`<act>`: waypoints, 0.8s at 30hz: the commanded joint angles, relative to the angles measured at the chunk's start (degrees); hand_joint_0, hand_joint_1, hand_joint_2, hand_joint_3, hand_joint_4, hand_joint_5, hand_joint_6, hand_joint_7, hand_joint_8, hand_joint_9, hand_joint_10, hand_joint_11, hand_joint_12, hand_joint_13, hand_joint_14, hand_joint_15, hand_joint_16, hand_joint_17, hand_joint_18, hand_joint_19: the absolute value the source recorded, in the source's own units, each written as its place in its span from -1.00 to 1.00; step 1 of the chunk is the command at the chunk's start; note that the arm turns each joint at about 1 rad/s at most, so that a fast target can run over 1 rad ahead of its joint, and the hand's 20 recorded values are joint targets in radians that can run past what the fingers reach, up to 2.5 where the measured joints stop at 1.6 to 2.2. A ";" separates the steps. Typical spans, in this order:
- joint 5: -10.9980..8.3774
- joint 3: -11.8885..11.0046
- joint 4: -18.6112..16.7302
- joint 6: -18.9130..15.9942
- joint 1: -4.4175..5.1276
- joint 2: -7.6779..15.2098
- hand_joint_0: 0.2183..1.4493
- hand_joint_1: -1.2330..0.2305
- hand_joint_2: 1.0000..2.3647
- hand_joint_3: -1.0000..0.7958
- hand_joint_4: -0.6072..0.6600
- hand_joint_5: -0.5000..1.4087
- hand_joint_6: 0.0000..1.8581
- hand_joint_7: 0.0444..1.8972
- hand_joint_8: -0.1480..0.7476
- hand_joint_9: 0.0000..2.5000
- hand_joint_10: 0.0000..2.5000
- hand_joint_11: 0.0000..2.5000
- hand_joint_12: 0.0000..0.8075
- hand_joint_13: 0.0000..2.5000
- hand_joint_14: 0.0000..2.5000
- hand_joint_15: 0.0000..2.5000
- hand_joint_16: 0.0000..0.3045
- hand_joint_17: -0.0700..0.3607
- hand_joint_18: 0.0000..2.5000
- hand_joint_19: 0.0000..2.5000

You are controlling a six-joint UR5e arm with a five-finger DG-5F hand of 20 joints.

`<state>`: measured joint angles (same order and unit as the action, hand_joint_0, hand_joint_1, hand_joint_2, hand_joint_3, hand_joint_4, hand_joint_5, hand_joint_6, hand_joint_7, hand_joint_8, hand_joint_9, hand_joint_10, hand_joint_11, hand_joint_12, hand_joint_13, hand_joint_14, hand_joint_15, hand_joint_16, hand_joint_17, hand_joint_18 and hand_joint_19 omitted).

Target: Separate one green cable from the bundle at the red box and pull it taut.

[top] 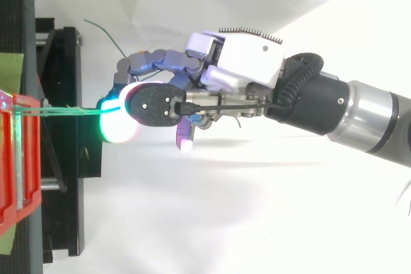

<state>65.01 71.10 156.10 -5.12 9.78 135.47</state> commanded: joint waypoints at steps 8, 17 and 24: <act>-0.06 0.00 0.87 -1.21 0.07 -0.03 -0.47 -0.06 -1.00 -0.44 0.10 -0.38 -0.46 0.35 -0.22 0.64 1.00 0.25 -0.22 0.43 1.00 0.13 0.06 -0.11 0.86 -0.82; -0.23 -0.09 0.87 -1.56 0.07 -0.82 -0.52 -0.09 -1.00 -0.44 0.11 -0.38 -0.46 0.34 -0.18 0.62 1.00 0.24 -0.18 0.42 1.00 0.09 0.15 -0.07 0.87 -0.84; -0.58 0.00 1.05 -1.65 -0.37 -1.43 -0.52 -0.10 -1.00 -0.44 0.10 -0.38 -0.46 0.34 -0.19 0.63 1.00 0.24 -0.20 0.42 1.00 0.09 0.12 -0.08 0.87 -0.82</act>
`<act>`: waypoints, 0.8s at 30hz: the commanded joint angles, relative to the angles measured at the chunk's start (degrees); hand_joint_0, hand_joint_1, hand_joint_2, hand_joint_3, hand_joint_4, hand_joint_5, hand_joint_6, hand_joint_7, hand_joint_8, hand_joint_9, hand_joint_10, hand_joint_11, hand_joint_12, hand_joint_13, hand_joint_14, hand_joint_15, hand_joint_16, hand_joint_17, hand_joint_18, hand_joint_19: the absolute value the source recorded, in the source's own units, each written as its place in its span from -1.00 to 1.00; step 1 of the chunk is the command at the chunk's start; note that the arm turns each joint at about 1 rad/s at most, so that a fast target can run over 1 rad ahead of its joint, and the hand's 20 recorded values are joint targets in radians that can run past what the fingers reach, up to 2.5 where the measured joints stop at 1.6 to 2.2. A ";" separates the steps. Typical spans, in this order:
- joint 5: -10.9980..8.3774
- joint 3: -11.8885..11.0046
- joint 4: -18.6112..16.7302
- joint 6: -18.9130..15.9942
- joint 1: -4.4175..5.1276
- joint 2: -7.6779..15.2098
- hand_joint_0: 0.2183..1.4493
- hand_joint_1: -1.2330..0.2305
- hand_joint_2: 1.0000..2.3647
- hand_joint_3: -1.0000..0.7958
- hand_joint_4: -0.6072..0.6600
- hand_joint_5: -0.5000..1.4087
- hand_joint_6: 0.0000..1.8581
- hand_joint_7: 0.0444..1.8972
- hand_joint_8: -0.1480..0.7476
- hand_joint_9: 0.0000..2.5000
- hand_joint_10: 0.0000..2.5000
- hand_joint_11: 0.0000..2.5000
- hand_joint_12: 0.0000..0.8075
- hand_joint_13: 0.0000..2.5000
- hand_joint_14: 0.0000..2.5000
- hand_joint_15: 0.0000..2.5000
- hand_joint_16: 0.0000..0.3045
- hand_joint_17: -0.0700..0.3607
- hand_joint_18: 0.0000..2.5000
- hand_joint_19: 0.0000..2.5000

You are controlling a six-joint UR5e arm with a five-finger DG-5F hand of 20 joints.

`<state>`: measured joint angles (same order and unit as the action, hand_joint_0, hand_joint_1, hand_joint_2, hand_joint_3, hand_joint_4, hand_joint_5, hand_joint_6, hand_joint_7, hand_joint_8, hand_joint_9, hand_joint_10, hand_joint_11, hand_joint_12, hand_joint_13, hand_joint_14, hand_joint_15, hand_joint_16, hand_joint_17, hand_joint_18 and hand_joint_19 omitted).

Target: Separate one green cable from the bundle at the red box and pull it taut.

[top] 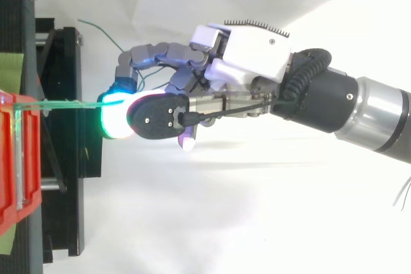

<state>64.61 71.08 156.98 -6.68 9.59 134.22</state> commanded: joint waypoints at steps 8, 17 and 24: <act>-1.06 -0.07 1.58 -2.02 -0.36 -0.18 -0.44 -0.35 -1.00 -0.41 0.08 -0.38 -0.46 0.38 -0.22 0.63 1.00 0.25 -0.22 0.42 1.00 0.10 0.05 -0.12 0.84 -0.81; -1.77 0.02 1.84 -2.02 -0.01 -0.18 -0.52 -0.35 -1.00 -0.44 0.17 -0.39 -0.46 0.44 -0.06 0.57 1.00 0.31 -0.05 0.38 1.00 0.13 0.22 -0.03 0.82 -0.84; -2.38 0.02 1.93 -2.02 0.17 -0.18 -0.57 -0.34 -1.00 -0.44 0.21 -0.42 -0.46 0.37 0.08 0.41 1.00 0.32 0.08 0.29 1.00 0.13 0.37 0.05 0.72 -0.86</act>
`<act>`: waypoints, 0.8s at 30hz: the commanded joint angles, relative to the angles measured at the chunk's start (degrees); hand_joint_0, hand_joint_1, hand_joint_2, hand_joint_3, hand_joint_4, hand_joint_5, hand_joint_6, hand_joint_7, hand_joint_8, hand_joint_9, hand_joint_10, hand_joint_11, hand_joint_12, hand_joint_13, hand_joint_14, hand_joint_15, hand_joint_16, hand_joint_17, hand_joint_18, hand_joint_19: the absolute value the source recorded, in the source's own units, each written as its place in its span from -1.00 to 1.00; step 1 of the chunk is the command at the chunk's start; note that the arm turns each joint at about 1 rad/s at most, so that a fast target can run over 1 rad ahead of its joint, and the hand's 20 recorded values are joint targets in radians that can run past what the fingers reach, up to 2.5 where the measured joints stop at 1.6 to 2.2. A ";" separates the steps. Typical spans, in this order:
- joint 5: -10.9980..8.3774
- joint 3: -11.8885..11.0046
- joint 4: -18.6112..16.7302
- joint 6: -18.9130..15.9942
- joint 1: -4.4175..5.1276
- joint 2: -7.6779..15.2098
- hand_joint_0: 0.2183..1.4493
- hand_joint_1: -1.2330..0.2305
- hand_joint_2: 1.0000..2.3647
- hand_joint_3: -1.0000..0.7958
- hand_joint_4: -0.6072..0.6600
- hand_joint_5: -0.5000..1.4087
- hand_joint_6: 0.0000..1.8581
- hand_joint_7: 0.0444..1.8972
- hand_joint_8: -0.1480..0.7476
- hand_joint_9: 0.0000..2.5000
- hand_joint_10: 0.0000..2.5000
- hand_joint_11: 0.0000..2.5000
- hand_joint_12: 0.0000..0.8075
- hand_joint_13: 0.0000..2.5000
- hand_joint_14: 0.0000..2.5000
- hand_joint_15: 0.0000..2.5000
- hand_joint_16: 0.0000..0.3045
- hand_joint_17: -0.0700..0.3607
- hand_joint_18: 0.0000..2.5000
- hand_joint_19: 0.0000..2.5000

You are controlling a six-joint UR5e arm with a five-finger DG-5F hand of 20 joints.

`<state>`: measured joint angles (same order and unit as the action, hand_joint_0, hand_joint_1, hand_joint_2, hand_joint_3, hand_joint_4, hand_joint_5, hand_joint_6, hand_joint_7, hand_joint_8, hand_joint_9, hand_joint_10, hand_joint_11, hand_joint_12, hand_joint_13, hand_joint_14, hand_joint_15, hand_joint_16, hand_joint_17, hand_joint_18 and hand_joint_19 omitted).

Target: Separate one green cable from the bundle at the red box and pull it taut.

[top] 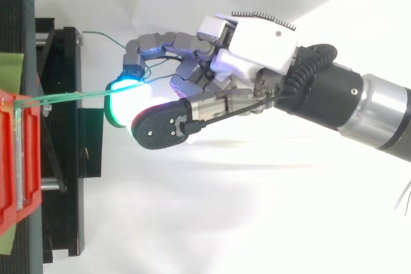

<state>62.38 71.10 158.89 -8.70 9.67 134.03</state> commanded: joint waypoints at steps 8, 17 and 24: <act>-0.16 0.00 0.28 0.09 0.17 0.00 -0.50 -0.57 -1.00 -0.44 0.29 -0.45 -0.46 0.37 0.16 0.36 1.00 0.38 0.17 0.23 1.00 0.16 0.32 0.03 0.57 -0.82; -0.68 0.00 0.28 0.00 0.17 0.00 -0.48 -0.61 -1.00 -0.44 0.39 -0.48 -0.46 0.14 0.17 0.33 1.00 0.37 0.15 0.21 1.00 0.18 0.30 0.02 0.54 -0.81; -0.77 0.00 0.28 0.18 0.17 0.00 -0.49 -0.60 -1.00 -0.44 0.41 -0.51 -0.46 -0.19 0.14 0.34 1.00 0.39 0.13 0.22 1.00 0.18 0.30 0.02 0.56 -0.81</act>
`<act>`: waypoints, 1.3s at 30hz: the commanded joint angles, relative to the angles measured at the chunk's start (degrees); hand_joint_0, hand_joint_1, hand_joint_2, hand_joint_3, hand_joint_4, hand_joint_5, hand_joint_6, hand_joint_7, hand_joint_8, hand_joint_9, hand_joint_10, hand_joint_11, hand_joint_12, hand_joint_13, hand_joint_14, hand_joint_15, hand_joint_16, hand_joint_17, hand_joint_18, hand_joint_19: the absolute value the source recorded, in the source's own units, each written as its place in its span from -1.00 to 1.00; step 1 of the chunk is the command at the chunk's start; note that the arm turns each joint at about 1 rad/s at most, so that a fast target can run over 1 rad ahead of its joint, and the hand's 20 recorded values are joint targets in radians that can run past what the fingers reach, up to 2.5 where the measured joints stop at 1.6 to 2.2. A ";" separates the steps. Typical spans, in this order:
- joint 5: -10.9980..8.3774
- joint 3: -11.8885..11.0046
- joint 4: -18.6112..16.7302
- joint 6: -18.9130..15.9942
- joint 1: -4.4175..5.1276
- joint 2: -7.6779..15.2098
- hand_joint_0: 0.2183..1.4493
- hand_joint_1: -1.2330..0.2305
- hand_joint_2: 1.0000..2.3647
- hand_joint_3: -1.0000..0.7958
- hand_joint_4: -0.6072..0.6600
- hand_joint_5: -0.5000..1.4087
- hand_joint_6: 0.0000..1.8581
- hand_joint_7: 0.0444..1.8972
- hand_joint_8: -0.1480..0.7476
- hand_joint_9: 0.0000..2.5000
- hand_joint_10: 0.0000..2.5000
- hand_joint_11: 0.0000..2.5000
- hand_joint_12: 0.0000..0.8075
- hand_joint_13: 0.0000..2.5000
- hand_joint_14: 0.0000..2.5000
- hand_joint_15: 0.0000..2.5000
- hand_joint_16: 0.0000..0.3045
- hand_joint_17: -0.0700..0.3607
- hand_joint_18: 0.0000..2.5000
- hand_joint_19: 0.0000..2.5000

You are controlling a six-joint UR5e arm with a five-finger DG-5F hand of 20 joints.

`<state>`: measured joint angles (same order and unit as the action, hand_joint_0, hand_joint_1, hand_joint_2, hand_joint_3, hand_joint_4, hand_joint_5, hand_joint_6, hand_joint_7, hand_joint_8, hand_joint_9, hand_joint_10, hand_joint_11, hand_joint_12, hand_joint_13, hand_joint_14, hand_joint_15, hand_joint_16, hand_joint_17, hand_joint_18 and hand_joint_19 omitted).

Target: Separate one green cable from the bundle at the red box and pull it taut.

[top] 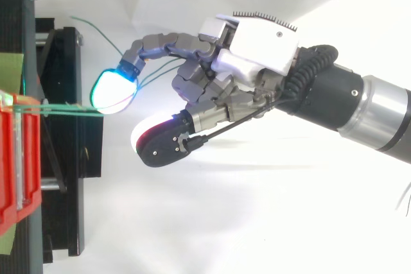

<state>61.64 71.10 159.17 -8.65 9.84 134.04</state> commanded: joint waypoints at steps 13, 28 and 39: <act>-0.38 0.01 0.00 0.21 0.35 0.00 -0.59 -0.48 -1.00 -0.44 0.39 -0.51 -0.46 -0.14 0.16 0.18 1.00 0.30 0.18 0.13 1.00 0.15 -0.54 0.05 0.45 -0.78; 0.68 -0.70 -8.00 14.72 0.00 0.00 -0.66 -0.34 -1.00 -0.44 0.42 -0.55 -0.46 -0.21 0.27 0.16 0.05 0.28 0.14 -0.02 0.31 -0.03 -0.48 0.16 0.06 -0.22; 0.68 -0.79 -11.25 19.46 0.97 0.00 -0.66 -0.33 -1.00 -0.44 0.50 -0.52 -0.46 -0.16 0.27 0.26 -0.56 0.41 0.11 0.02 -0.15 0.04 -0.49 0.13 -0.01 -0.08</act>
<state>62.32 70.39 148.20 9.74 10.33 134.03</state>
